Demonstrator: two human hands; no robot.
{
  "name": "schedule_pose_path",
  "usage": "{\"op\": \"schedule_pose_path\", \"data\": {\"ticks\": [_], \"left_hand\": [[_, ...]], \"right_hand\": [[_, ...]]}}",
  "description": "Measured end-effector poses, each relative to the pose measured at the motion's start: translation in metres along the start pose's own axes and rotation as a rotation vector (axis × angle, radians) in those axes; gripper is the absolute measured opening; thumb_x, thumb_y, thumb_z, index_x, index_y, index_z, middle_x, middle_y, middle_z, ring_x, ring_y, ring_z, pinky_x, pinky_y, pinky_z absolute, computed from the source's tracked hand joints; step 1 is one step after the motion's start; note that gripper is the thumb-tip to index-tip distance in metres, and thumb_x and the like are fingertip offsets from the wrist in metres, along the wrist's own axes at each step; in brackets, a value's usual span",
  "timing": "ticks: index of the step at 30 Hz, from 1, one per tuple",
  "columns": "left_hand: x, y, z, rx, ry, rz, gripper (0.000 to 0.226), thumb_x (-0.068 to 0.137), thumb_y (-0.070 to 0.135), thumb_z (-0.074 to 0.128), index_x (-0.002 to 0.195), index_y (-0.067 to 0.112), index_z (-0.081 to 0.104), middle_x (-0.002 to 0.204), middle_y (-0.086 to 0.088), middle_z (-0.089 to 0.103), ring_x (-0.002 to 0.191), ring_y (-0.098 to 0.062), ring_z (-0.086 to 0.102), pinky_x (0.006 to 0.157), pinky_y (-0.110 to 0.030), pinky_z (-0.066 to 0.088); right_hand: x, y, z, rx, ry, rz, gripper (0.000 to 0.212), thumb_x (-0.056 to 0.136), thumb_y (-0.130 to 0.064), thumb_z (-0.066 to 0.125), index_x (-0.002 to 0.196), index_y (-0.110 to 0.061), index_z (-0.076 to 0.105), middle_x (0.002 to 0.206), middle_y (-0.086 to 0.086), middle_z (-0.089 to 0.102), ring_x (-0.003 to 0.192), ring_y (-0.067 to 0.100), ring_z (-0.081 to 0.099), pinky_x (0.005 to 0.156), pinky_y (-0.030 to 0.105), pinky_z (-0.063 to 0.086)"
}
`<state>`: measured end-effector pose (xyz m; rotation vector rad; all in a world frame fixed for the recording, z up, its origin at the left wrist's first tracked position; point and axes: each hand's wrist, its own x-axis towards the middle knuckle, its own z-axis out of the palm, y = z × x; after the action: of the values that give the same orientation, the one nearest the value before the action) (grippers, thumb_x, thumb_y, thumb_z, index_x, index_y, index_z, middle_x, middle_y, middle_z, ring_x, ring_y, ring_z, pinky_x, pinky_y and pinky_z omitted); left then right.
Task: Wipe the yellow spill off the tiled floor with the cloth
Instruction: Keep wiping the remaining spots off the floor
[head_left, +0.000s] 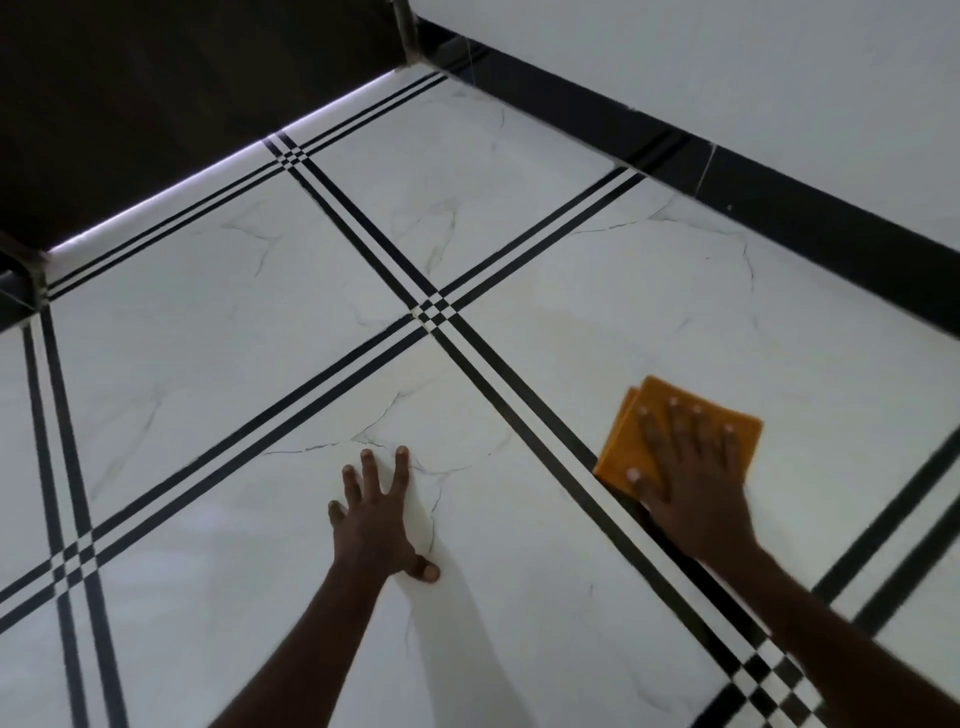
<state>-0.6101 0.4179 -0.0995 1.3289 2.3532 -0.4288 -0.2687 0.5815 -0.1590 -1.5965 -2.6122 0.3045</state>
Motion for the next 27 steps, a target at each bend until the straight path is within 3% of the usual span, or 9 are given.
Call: {"op": "schedule_pose_path", "data": {"ticks": [4,7,10,12,14,16,20,23,27], "left_hand": [[0.002,0.000,0.002,0.033,0.002,0.012,0.151,0.060,0.059,0.087,0.153,0.032,-0.029,0.163,-0.021,-0.020,0.152,-0.046,-0.006,0.116,-0.060,0.027],[0.000,-0.005,0.001,0.029,-0.012,0.019,0.155,0.054,0.066,0.087,0.153,0.034,-0.029,0.163,-0.018,-0.021,0.152,-0.044,-0.007,0.116,-0.059,0.026],[-0.002,-0.008,0.000,0.041,-0.024,0.008,0.156,0.050,0.073,0.083,0.154,0.034,-0.027,0.164,-0.017,-0.017,0.152,-0.043,-0.002,0.116,-0.059,0.029],[-0.012,-0.003,0.000,0.062,0.000,-0.017,0.153,0.052,0.077,0.080,0.156,0.030,-0.022,0.164,-0.017,-0.008,0.152,-0.042,0.004,0.115,-0.057,0.031],[-0.021,0.003,0.003,0.094,0.037,-0.040,0.146,0.057,0.077,0.077,0.159,0.024,-0.012,0.163,-0.017,0.002,0.151,-0.039,0.011,0.114,-0.053,0.035],[-0.030,0.010,0.006,0.096,0.079,-0.045,0.135,0.064,0.073,0.077,0.160,0.020,-0.001,0.163,-0.017,0.007,0.151,-0.037,0.014,0.113,-0.051,0.039],[-0.038,0.041,0.012,-0.023,0.094,0.116,0.125,0.070,0.069,0.075,0.161,0.019,0.006,0.166,-0.019,-0.001,0.153,-0.038,0.007,0.117,-0.052,0.033],[-0.044,0.084,0.020,-0.045,0.030,0.223,0.134,0.066,0.078,0.070,0.161,0.020,-0.006,0.166,-0.018,-0.015,0.155,-0.038,-0.007,0.124,-0.052,0.015],[-0.046,0.098,0.028,-0.031,0.024,0.196,0.142,0.062,0.082,0.070,0.159,0.021,-0.015,0.165,-0.014,-0.022,0.154,-0.036,-0.013,0.124,-0.053,0.011]], "right_hand": [[0.076,-0.015,-0.001,0.031,0.052,0.161,0.079,0.095,-0.062,0.030,0.160,-0.018,0.033,0.164,0.026,0.029,0.150,0.052,0.027,0.118,0.073,0.018],[0.092,-0.104,0.024,0.089,0.168,0.018,0.077,0.097,-0.065,0.027,0.157,-0.018,0.041,0.163,0.025,0.033,0.150,0.051,0.029,0.119,0.072,0.015],[0.036,-0.166,0.033,0.089,0.045,-0.205,0.077,0.093,-0.061,0.040,0.161,-0.025,0.032,0.169,0.017,0.023,0.156,0.044,0.017,0.124,0.067,0.007],[-0.005,-0.147,0.028,0.080,-0.007,-0.311,0.078,0.094,-0.060,0.042,0.163,-0.027,0.024,0.172,0.012,0.016,0.158,0.039,0.012,0.125,0.065,0.006],[-0.030,-0.095,0.021,0.068,-0.003,-0.282,0.077,0.095,-0.061,0.042,0.162,-0.026,0.028,0.171,0.011,0.020,0.157,0.038,0.019,0.125,0.063,0.010],[-0.040,-0.021,0.008,0.063,0.007,-0.133,0.076,0.097,-0.063,0.038,0.160,-0.022,0.033,0.168,0.014,0.026,0.154,0.042,0.026,0.122,0.066,0.017],[-0.027,0.099,-0.030,0.007,-0.038,0.217,0.084,0.094,-0.070,0.018,0.165,-0.024,0.018,0.170,0.019,0.019,0.155,0.045,0.018,0.121,0.070,0.014],[0.007,0.069,-0.024,0.063,0.043,0.334,0.087,0.091,-0.068,0.021,0.163,-0.020,0.024,0.168,0.024,0.019,0.154,0.051,0.017,0.120,0.073,0.012],[-0.007,-0.048,0.016,0.019,0.095,-0.046,0.077,0.093,-0.059,0.041,0.160,-0.023,0.034,0.167,0.019,0.027,0.154,0.046,0.023,0.122,0.068,0.014]]}}
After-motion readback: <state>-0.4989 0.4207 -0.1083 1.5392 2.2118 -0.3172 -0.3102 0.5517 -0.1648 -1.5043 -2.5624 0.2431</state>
